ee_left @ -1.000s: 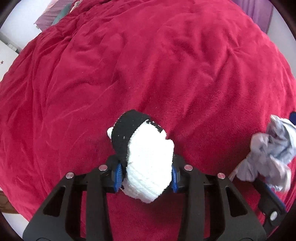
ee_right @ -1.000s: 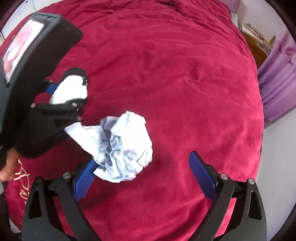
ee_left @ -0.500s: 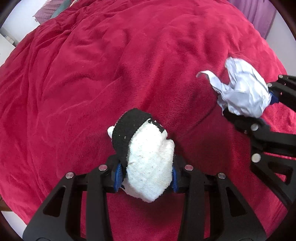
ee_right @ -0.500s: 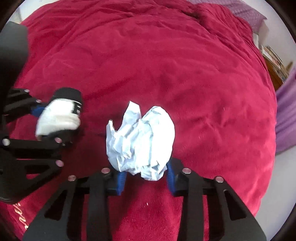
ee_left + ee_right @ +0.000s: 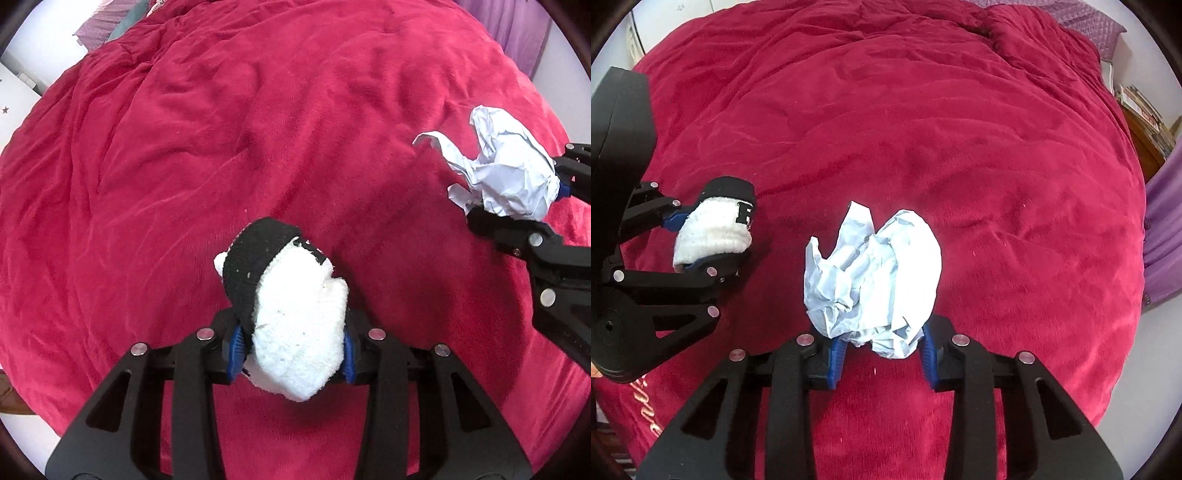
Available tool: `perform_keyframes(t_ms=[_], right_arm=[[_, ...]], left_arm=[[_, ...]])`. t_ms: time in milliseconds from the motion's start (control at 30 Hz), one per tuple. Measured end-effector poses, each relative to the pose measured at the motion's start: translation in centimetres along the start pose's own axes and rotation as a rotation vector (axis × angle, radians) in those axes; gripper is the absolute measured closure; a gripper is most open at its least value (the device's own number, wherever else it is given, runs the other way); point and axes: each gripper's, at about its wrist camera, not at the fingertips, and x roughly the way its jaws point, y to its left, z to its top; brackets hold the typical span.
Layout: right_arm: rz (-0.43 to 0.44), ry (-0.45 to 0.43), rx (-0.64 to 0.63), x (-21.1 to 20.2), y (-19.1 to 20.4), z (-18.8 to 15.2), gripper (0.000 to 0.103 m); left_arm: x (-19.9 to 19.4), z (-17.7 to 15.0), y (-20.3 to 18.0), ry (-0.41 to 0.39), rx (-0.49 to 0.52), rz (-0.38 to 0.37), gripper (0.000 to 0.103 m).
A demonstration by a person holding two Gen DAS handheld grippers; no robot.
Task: Collect trash
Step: 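Carry the sock and paper to the black bin and open both tools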
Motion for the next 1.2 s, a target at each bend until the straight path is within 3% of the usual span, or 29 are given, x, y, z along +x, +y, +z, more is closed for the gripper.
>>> perform_keyframes(t_ms=[267, 600, 1200], right_arm=[[0.006, 0.003, -0.017, -2.3, -0.4, -2.1, 0.071], [0.019, 0.022, -0.007, -5.6, -2.0, -6.5, 0.071], [0.005, -0.015, 0.080, -12.6, -9.1, -15.1, 0.070]], left_arm=[[-2.9, -1.7, -1.6, -0.011, 0.009, -0.004, 0.064], [-6.6, -2.9, -6.1, -0.026, 0.060, 0.001, 0.063], [-12.0, -2.5, -17.7, -0.033, 0.189, -0.023, 0.063]])
